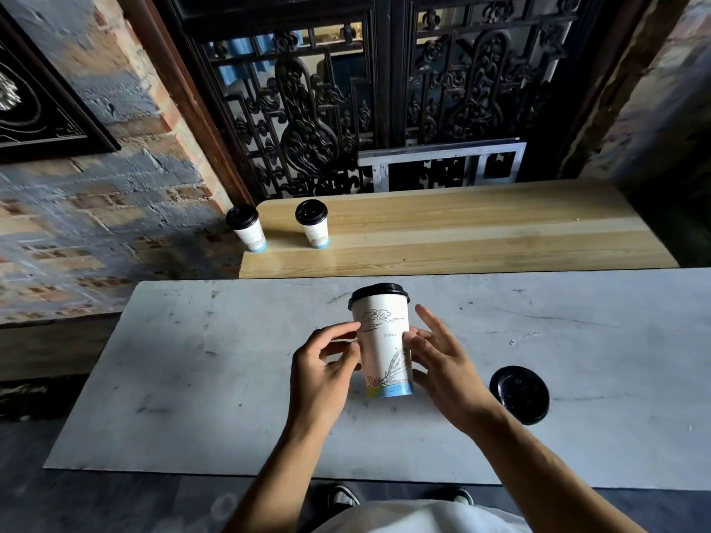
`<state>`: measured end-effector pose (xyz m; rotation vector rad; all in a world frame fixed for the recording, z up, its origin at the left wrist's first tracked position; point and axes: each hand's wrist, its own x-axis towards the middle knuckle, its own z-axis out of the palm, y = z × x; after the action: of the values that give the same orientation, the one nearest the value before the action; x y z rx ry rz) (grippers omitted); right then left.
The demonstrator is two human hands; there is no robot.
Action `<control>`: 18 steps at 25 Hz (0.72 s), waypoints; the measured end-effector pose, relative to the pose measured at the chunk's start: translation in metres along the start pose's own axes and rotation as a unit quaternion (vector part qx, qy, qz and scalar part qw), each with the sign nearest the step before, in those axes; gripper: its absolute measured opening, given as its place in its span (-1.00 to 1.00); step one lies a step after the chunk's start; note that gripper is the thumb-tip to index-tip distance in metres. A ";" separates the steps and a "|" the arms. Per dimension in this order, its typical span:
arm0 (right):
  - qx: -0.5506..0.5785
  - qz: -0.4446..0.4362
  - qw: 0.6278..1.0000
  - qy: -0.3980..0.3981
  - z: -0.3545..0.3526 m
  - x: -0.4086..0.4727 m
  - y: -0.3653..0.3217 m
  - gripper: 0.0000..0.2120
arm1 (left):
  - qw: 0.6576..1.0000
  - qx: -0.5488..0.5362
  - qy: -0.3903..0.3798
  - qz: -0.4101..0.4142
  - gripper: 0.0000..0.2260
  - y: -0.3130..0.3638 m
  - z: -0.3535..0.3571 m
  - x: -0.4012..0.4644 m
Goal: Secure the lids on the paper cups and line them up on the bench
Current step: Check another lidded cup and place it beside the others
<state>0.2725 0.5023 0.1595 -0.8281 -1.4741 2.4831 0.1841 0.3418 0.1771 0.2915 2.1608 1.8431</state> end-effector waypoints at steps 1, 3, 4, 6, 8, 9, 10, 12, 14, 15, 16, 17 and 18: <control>0.004 0.004 1.000 -0.009 0.000 -0.001 -0.001 -0.33 | 1.000 0.009 -0.004 0.009 -0.69 0.001 -0.001 -0.001; -0.016 -0.004 0.999 -0.052 0.000 -0.004 -0.004 -0.51 | 1.000 0.016 -0.009 0.019 -0.68 0.002 -0.001 -0.001; -0.023 -0.013 0.997 -0.072 0.001 -0.005 -0.004 -0.59 | 1.000 0.011 -0.008 0.016 -0.68 0.002 -0.001 -0.001; -0.018 -0.018 0.997 -0.078 0.003 -0.006 -0.005 -0.64 | 1.000 -0.007 -0.004 0.003 -0.70 0.001 -0.001 -0.001; -0.004 -0.011 0.998 -0.057 0.002 -0.005 -0.004 -0.67 | 1.000 -0.027 -0.001 -0.012 -0.78 0.001 0.000 -0.002; 0.007 -0.002 0.999 -0.045 0.002 -0.004 -0.004 -0.68 | 0.999 -0.034 0.001 -0.017 -0.82 0.002 0.000 -0.003; 0.022 0.008 0.999 -0.034 0.001 -0.003 -0.004 -0.66 | 0.999 -0.037 0.004 -0.020 -0.87 0.003 0.000 -0.004; 0.035 0.020 0.999 -0.026 -0.002 -0.002 -0.004 -0.63 | 0.999 -0.031 0.006 -0.017 -0.91 0.004 -0.001 -0.005; 0.032 0.016 0.999 -0.030 -0.004 -0.002 -0.006 -0.62 | 1.000 -0.019 0.003 -0.007 -0.91 0.006 -0.003 -0.005; 0.032 0.013 0.999 -0.029 -0.004 -0.003 -0.006 -0.62 | 1.000 -0.013 0.001 0.001 -0.90 0.007 -0.004 -0.005; 0.035 0.009 0.999 -0.028 -0.005 -0.004 -0.007 -0.63 | 1.000 -0.009 -0.003 0.012 -0.87 0.007 -0.004 -0.005; 0.039 0.007 0.999 -0.026 -0.006 -0.004 -0.007 -0.64 | 1.000 -0.006 -0.007 0.023 -0.84 0.007 -0.004 -0.005; 0.047 0.007 0.999 -0.024 -0.006 -0.004 -0.007 -0.65 | 0.999 -0.002 -0.012 0.035 -0.79 0.007 -0.004 -0.005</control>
<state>0.2780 0.5093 0.1646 -0.7706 -1.3582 2.5774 0.1872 0.3372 0.1850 0.3924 2.1559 1.8708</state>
